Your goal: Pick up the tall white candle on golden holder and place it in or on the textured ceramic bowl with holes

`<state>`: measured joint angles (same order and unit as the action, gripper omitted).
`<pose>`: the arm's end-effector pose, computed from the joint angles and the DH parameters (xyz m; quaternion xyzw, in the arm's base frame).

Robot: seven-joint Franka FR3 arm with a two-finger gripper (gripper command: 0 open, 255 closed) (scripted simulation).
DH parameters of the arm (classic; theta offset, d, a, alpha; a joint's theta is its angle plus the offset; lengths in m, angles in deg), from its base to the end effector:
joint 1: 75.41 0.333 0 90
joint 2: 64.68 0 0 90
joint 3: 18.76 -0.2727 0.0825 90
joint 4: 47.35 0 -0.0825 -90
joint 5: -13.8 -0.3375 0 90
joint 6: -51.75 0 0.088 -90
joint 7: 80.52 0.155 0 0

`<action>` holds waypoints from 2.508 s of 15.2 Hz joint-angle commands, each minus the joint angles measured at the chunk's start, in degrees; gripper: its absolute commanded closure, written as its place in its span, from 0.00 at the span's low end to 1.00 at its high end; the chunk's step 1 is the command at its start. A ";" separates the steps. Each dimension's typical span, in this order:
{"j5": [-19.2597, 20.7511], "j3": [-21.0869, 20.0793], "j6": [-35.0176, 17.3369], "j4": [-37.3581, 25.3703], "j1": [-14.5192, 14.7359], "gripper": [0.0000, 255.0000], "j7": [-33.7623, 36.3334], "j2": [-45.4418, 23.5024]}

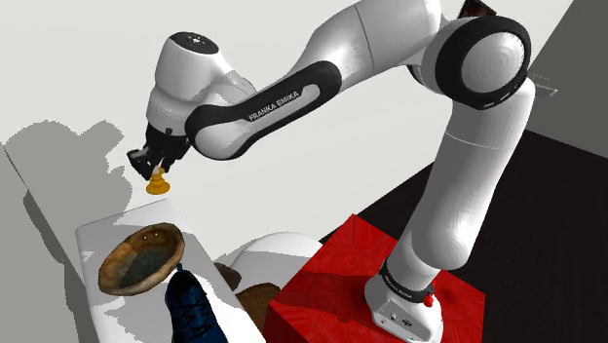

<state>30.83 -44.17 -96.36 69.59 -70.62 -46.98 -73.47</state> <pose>0.5094 0.2890 0.3586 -0.9743 -0.0702 -0.2090 0.0469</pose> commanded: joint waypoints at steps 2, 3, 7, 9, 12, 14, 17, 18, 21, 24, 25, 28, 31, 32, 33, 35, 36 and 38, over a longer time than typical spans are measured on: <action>-1.66 -0.44 2.07 -0.93 -0.28 1.00 -1.30 1.34; -2.12 -0.54 2.74 -1.30 -0.35 1.00 -1.68 1.69; -3.79 -0.87 5.43 -2.92 -0.57 1.00 -3.07 3.01; -3.60 -1.32 5.61 -2.19 0.07 1.00 -1.77 3.85; -2.22 -2.68 5.21 0.33 2.07 1.00 2.85 5.56; -1.18 -3.73 5.14 1.67 3.37 1.00 6.07 6.45; 0.57 -5.44 5.31 3.16 5.36 1.00 11.10 7.39; 1.20 -6.07 5.44 3.52 5.99 1.00 12.82 7.59; 3.01 -7.16 5.14 4.36 7.18 1.00 16.49 7.41; 5.02 -7.02 3.29 5.40 7.24 1.00 18.22 6.17; 5.74 -6.96 2.69 5.72 7.27 1.00 18.84 5.73; 8.07 -6.67 0.94 6.57 7.42 1.00 20.80 4.33; 9.58 -6.41 -0.07 7.01 7.58 1.00 22.07 3.44; 9.58 -6.41 -0.07 7.02 7.58 1.00 22.07 3.44; 9.58 -6.41 -0.07 7.01 7.58 1.00 22.07 3.44; 9.58 -6.41 -0.07 7.01 7.58 1.00 22.07 3.44; 9.58 -6.41 -0.07 7.01 7.58 1.00 22.07 3.44; 9.57 -6.41 -0.06 7.01 7.58 0.00 22.06 3.44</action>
<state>40.40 -50.58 -96.42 76.60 -63.04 -24.92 -70.04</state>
